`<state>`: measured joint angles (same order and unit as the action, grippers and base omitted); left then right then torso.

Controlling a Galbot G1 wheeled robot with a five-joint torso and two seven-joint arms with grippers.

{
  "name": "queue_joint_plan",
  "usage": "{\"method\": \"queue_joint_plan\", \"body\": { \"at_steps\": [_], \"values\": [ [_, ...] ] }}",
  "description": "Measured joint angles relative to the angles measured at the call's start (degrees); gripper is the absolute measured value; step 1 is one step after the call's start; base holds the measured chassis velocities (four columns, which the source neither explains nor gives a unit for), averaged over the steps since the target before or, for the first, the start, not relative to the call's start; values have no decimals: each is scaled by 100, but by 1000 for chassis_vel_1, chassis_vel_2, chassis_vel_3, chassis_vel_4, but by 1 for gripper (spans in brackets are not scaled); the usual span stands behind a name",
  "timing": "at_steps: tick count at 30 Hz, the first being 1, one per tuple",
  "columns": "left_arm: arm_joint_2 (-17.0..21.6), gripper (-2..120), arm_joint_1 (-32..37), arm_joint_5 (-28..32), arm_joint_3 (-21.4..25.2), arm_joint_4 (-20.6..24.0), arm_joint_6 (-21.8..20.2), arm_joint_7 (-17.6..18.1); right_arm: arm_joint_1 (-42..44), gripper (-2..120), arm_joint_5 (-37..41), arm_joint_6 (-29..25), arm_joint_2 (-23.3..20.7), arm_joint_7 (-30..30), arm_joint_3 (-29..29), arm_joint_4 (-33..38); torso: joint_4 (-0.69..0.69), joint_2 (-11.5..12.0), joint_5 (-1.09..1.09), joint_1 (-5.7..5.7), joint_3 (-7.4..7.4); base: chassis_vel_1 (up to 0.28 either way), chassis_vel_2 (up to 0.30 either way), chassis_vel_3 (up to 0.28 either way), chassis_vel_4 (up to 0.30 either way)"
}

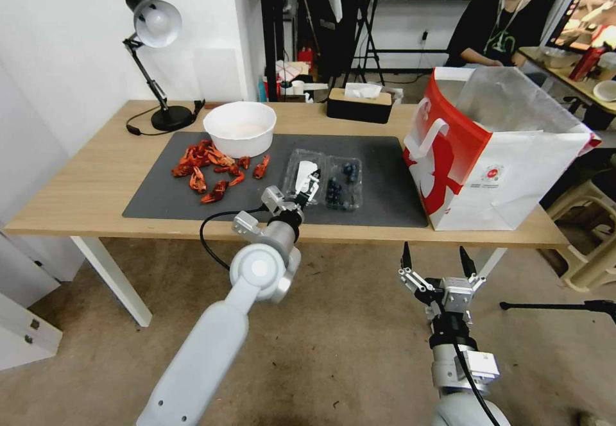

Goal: Close the takeout container lid, then place the container into the takeout bag.

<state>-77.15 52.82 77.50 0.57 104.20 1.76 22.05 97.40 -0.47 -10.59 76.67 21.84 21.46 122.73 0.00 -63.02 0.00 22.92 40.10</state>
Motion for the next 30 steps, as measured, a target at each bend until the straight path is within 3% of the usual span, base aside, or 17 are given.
{"method": "queue_joint_plan", "body": {
  "at_steps": [3,12,30],
  "values": [
    [63,100,-3,-313,-103,38,87,-175,2,100,-6,-3,0,-3,6,0,0,0,0,0,0,0,0,0,0],
    [158,100,-126,-455,-171,62,152,-346,-1,100,-27,-5,24,-7,0,-7,0,0,0,0,0,0,0,0,0],
    [115,100,-648,842,-229,100,29,-165,46,100,-92,-10,97,-11,63,-37,0,0,1,0,0,0,0,0,0]
  ]
}}
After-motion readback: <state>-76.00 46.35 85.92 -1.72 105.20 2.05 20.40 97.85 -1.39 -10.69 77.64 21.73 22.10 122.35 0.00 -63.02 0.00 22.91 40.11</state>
